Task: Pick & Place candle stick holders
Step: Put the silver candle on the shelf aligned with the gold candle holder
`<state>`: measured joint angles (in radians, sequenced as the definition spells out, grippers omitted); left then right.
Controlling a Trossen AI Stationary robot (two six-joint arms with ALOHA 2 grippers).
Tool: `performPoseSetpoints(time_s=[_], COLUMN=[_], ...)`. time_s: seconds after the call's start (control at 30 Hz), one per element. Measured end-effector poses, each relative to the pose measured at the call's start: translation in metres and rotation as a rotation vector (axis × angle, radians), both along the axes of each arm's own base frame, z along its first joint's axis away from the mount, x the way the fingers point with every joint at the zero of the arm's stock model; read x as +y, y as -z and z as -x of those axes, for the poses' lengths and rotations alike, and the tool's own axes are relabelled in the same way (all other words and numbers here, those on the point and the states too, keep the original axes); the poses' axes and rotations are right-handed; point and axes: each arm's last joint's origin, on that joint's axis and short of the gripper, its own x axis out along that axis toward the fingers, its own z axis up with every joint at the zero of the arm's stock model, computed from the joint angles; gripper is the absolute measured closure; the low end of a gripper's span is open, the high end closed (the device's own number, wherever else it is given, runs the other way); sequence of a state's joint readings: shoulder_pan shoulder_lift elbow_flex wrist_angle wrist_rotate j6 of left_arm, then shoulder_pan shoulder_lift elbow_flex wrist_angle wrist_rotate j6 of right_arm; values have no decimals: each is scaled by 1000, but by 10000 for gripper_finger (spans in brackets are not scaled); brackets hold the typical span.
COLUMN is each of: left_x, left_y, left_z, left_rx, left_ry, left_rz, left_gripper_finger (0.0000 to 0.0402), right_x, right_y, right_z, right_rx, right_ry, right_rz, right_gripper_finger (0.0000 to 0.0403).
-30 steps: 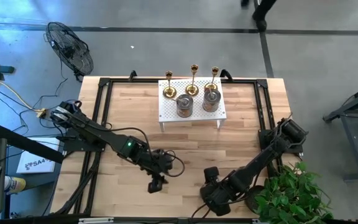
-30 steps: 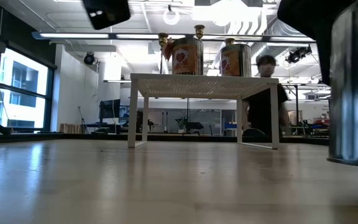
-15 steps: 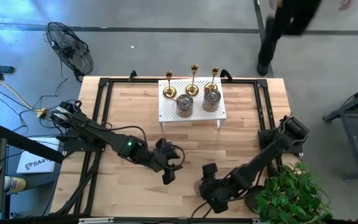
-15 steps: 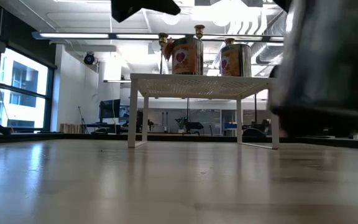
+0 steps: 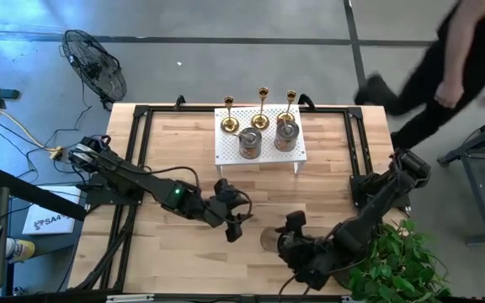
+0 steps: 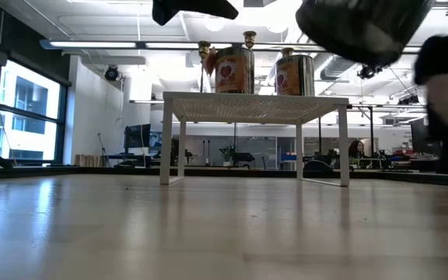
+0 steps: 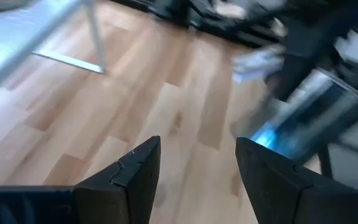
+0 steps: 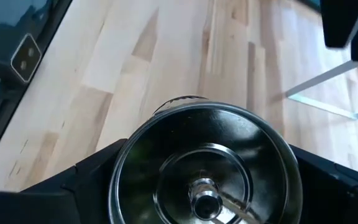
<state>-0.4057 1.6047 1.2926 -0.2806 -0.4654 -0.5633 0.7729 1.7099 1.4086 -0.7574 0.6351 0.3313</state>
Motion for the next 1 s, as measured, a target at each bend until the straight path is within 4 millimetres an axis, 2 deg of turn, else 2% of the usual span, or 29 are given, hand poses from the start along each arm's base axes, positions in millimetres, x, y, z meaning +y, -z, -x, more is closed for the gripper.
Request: performPoseSetpoints(time_s=[0.2, 0.43, 0.63, 0.87, 1.0], left_x=[2, -2, 0, 7, 3], left_y=[-1, 0, 0, 6, 8], left_z=[0, 0, 0, -6, -7], left_rx=[-21, 14, 13, 33, 57], left_ry=[-78, 59, 47, 11, 127], left_rz=[2, 12, 34, 13, 44], left_gripper_finger=[195, 195, 192, 139, 102], right_x=[-5, -10, -10, -11, -11], right_y=[-13, -18, -18, -18, -18], right_z=[8, 11, 11, 11, 11], right_rx=[-47, -68, -72, -74, -71], right_ry=[22, 39, 45, 50, 51], right_rz=[28, 51, 58, 67, 68], right_gripper_finger=[54, 54, 54, 54, 54])
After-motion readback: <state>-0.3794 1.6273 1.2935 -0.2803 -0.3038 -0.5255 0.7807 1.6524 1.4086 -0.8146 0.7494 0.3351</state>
